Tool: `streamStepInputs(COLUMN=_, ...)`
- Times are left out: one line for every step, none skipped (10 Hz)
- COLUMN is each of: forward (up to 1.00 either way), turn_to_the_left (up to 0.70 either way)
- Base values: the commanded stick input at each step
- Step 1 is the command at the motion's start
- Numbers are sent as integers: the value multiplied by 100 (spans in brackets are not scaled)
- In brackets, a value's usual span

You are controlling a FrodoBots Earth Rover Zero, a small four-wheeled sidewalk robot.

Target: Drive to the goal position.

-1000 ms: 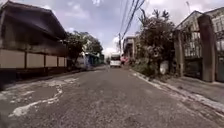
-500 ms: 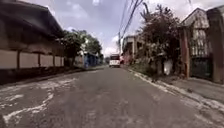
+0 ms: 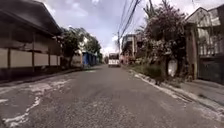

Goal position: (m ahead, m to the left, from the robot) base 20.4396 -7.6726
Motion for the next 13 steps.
streamStepInputs(forward=70, turn_to_the_left=0)
streamStepInputs(forward=70, turn_to_the_left=0)
streamStepInputs(forward=70, turn_to_the_left=0)
streamStepInputs(forward=70, turn_to_the_left=1)
streamStepInputs(forward=70, turn_to_the_left=2)
streamStepInputs(forward=70, turn_to_the_left=2)
streamStepInputs(forward=70, turn_to_the_left=2)
streamStepInputs(forward=70, turn_to_the_left=2)
streamStepInputs(forward=70, turn_to_the_left=3)
streamStepInputs(forward=70, turn_to_the_left=3)
streamStepInputs(forward=70, turn_to_the_left=3)
streamStepInputs(forward=70, turn_to_the_left=5)
streamStepInputs(forward=70, turn_to_the_left=5)
